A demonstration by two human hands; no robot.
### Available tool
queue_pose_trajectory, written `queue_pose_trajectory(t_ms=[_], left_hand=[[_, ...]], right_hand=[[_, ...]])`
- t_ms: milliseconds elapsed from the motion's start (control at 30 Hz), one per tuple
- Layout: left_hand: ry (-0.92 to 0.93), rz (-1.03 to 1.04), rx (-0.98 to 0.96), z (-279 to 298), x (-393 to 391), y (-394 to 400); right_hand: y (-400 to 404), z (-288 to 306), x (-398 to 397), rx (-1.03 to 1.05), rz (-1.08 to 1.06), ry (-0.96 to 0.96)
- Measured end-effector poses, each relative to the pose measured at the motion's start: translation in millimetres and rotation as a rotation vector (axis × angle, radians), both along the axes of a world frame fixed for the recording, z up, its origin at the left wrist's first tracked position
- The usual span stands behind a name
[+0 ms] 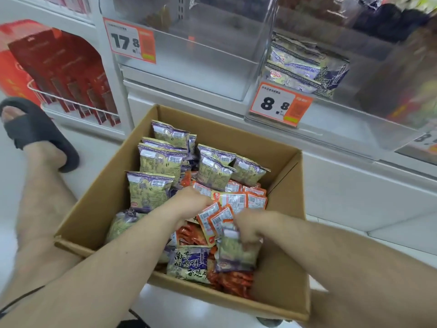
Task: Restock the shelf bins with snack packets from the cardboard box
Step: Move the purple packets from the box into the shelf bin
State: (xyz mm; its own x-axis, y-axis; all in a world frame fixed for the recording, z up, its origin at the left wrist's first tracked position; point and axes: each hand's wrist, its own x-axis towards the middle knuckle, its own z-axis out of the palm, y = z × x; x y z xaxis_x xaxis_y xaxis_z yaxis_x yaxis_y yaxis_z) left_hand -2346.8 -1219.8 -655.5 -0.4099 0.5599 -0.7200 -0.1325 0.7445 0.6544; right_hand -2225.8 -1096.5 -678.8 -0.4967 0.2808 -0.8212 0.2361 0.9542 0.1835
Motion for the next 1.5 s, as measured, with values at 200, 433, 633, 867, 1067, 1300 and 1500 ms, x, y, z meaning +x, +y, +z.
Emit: queue_pose_trajectory(t_ms=[200, 433, 633, 867, 1067, 1300, 1500], left_hand=[[-0.829, 0.438, -0.05, -6.1, -5.4, 0.7], [-0.477, 0.438, 0.144, -8.9, -15.3, -6.6], [-0.383, 0.413, 0.204, -38.1, -26.1, -10.8], [-0.337, 0.456, 0.247, -18.8, -19.6, -12.1], [-0.329, 0.441, 0.35, -12.9, -18.0, -15.4], [-0.394, 0.488, 0.487, 8.6, -8.7, -17.3], [-0.514, 0.427, 0.597, 38.5, 11.8, -12.2]], right_hand=[[-12.2, 75.8, -10.4, 0.058, -0.046, 0.732], [-1.5, 76.4, -19.5, -0.31, -0.454, 0.548], [4.1, -20.2, -4.3, -0.047, -0.42, 0.029], [-8.0, -60.4, 15.6, 0.084, -0.426, 0.082], [10.0, 9.1, -8.6, 0.062, -0.276, 0.175], [18.8, 113.4, 25.7, 0.0, -0.309, 1.259], [-6.1, 90.7, 31.0, -0.072, 0.195, 1.415]])
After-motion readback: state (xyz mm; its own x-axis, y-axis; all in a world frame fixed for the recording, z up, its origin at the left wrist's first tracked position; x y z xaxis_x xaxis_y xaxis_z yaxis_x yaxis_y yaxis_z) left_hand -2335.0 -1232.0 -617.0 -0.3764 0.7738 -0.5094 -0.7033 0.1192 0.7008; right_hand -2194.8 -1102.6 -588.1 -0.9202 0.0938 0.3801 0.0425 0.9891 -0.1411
